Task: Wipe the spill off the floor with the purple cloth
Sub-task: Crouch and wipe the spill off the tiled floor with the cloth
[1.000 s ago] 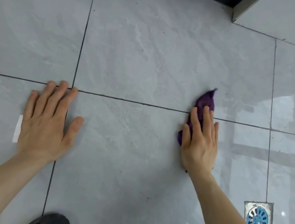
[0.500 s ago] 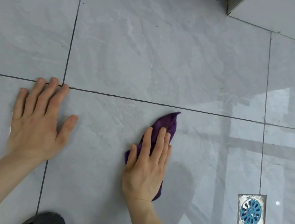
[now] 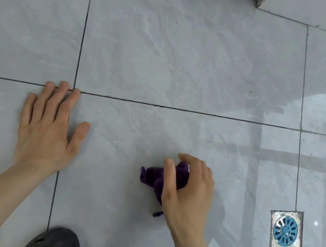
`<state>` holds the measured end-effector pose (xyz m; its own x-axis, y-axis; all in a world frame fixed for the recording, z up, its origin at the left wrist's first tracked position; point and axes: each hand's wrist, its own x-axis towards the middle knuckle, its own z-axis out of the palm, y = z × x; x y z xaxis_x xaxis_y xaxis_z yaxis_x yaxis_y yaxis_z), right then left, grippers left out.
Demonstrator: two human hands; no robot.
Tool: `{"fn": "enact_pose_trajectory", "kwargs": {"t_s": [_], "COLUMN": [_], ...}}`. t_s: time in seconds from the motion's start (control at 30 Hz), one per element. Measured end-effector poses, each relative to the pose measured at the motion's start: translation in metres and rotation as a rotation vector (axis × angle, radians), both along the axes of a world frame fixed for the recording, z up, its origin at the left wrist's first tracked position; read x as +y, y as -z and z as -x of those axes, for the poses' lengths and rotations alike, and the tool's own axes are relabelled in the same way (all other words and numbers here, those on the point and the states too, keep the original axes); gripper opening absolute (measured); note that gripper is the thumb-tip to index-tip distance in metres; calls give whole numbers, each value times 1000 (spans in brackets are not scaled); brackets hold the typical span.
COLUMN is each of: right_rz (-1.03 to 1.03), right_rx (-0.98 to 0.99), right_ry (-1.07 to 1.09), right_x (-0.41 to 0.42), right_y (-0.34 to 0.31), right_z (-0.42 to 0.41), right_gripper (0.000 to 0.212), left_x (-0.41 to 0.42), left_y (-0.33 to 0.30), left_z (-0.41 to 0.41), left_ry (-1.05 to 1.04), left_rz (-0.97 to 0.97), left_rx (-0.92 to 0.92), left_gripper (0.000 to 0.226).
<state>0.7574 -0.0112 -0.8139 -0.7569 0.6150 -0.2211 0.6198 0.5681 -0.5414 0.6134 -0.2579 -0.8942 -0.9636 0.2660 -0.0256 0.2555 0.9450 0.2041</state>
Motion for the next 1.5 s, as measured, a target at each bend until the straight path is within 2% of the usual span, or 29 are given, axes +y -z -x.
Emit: {"fn": "enact_pose_trajectory", "kwargs": {"t_s": [0.1, 0.13, 0.23, 0.33, 0.47, 0.53, 0.6, 0.73, 0.9, 1.17, 1.27, 1.37, 1.5], "right_rz": [-109, -153, -287, -309, -232, -158, -111, -235, -386, -398, -423, -422, -353], "right_rx": [23, 13, 5, 34, 123, 156, 149, 26, -25, 149, 143, 130, 161], "right_ry": [-175, -241, -318, -310, -81, -48, -125, -322, -503, -498, -484, -504, -635], "right_x": [-14, -18, -22, -18, -11, -21, -41, -66, -63, -56, -48, -51, -63], "right_y": [23, 31, 52, 54, 44, 41, 42, 55, 69, 72, 71, 70, 72], "right_z": [-33, -43, -55, -55, -51, -64, -81, -86, -58, 117, 168, 168, 115], "right_gripper": [63, 66, 59, 42, 27, 27, 34, 48, 54, 48, 48, 48, 47], "left_x": [-2, -2, -1, -1, -1, -1, -1, 0, 0, -1, -2, -3, -3], "left_y": [1, 1, 2, 2, 2, 1, 1, 0, 1, 0, 1, 1, -2], "left_z": [1, 1, 2, 1, 2, 2, 2, 2, 1, 2, 3, 3, 2], "left_ry": [1, 4, 5, 8, 11, 12, 10, 10, 13, 21, 24, 26, 27], "left_rz": [4, 5, 19, 25, 29, 18, 6, 9, 30, 39, 34, 29, 10], "left_rx": [5, 5, 4, 7, 1, 9, 2, 1, -6, -13, -21, -33, -26], "left_gripper": [73, 73, 73, 74, 74, 74, 74, 74, 75, 74, 74, 73, 69]}}
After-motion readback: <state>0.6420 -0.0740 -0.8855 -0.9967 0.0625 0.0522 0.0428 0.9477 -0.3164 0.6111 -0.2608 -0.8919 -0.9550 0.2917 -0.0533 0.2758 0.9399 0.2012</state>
